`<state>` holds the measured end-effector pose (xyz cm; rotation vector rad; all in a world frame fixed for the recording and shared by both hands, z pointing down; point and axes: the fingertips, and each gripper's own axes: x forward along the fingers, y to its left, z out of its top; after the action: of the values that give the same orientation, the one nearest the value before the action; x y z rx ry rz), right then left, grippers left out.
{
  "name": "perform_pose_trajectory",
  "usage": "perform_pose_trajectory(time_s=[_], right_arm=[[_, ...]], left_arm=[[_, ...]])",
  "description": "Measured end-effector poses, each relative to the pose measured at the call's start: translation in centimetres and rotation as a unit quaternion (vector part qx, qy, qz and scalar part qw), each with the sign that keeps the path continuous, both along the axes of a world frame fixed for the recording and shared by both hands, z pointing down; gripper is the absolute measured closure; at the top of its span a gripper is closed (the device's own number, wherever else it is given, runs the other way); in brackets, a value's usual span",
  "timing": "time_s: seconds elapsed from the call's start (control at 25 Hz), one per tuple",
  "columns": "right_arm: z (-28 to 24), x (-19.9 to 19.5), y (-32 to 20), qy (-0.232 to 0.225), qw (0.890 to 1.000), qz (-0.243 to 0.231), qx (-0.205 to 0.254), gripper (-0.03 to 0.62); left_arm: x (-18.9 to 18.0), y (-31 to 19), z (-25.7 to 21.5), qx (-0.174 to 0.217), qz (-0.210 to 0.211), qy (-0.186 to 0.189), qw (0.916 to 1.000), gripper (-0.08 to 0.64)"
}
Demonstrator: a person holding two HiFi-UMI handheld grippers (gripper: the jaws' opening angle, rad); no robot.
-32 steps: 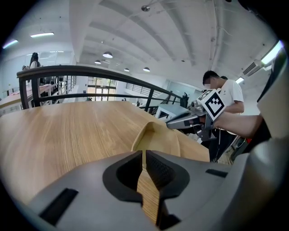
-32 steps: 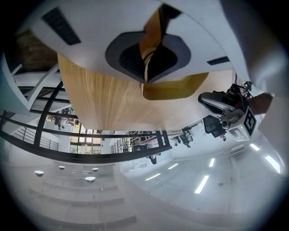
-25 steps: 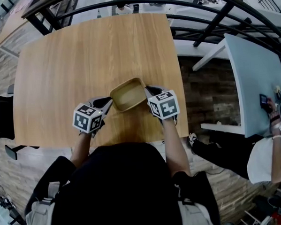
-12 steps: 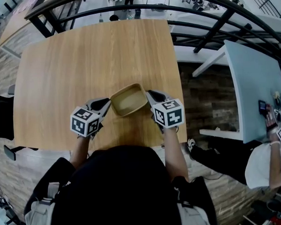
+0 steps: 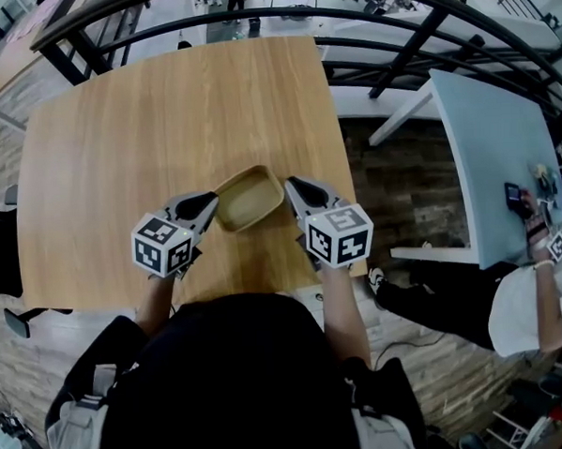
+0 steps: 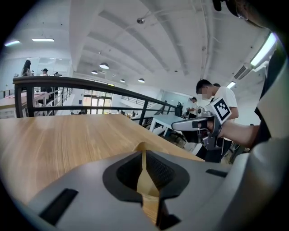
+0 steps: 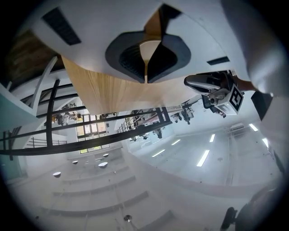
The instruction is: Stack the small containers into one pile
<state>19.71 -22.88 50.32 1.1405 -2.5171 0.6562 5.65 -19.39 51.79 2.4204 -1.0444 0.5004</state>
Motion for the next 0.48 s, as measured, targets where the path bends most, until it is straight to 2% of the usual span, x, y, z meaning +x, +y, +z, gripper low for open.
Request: perform_pose_trajectory(time_s=[0.48], right_arm=[[-0.4, 2.6, 2.6, 0.016, 0.999, 0.052, -0.006, 0.562]], left_arm=[[3.1, 0.0, -0.1, -0.001, 0.056, 0.024, 0.9981, 0.522]])
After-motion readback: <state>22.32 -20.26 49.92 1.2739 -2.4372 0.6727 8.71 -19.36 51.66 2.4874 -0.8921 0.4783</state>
